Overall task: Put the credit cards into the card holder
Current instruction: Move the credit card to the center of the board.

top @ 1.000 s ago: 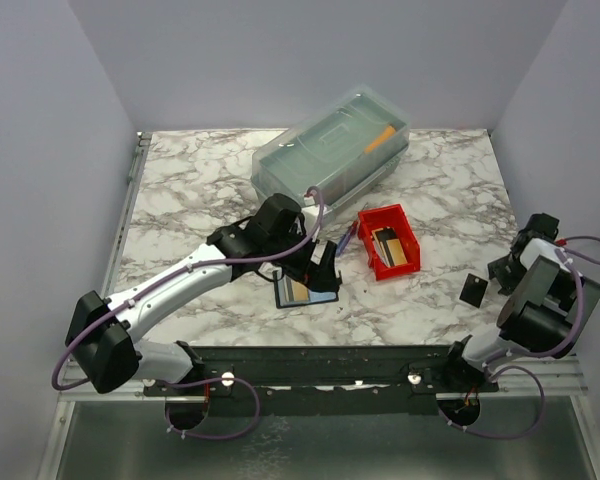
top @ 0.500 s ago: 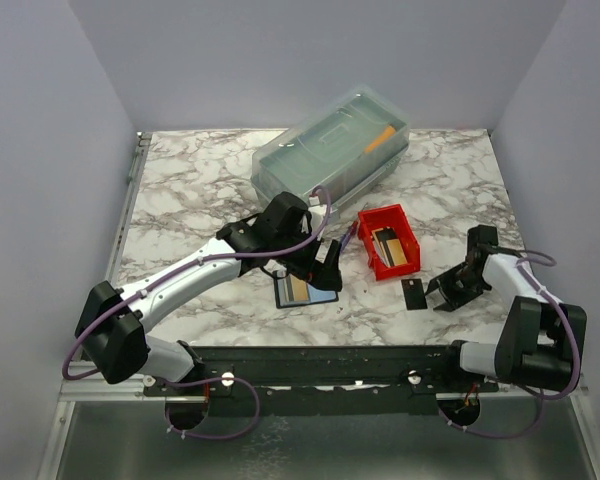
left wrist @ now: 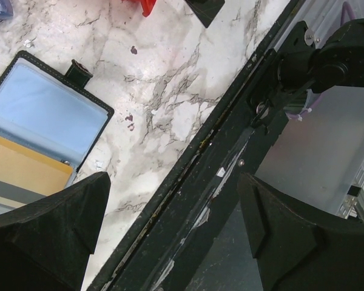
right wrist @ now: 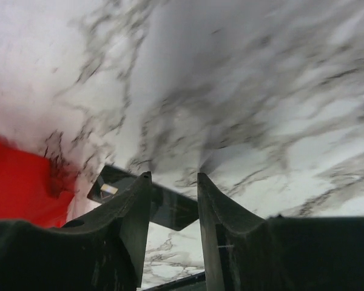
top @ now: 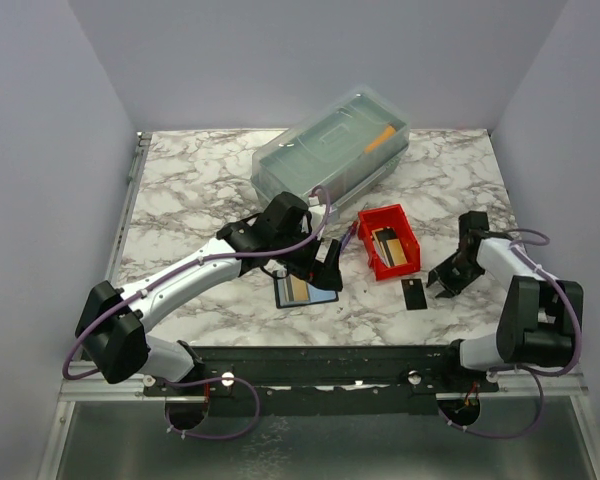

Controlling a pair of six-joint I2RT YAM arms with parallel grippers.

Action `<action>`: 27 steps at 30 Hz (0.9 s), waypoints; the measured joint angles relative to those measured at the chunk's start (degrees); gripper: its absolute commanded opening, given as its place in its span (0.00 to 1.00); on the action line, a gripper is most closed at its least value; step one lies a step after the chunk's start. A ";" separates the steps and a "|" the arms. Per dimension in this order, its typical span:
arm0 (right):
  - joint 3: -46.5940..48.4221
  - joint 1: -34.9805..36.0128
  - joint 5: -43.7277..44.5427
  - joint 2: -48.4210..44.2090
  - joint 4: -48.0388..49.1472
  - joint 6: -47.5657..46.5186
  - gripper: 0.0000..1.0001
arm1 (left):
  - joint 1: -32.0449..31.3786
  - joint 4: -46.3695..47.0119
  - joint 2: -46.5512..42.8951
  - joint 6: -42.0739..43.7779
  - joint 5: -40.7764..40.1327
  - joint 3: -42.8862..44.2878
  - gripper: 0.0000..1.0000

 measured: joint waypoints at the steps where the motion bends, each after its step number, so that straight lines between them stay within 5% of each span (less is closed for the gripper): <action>1: -0.04 1.49 -0.15 0.55 0.46 -0.07 0.39 | 0.00 0.00 0.00 -0.13 0.00 0.00 0.94; 19: -4.46 29.20 -8.76 -2.58 2.69 7.13 0.42 | 0.00 1.38 3.78 -5.22 3.52 -0.02 0.88; 23: -4.39 30.23 -5.97 -4.74 0.98 8.48 0.43 | 0.00 6.16 5.86 -10.27 6.29 -1.64 0.82; 27: -4.24 28.98 -0.15 -7.98 -0.33 8.92 0.33 | -0.74 14.16 8.41 -17.53 7.32 -5.09 0.79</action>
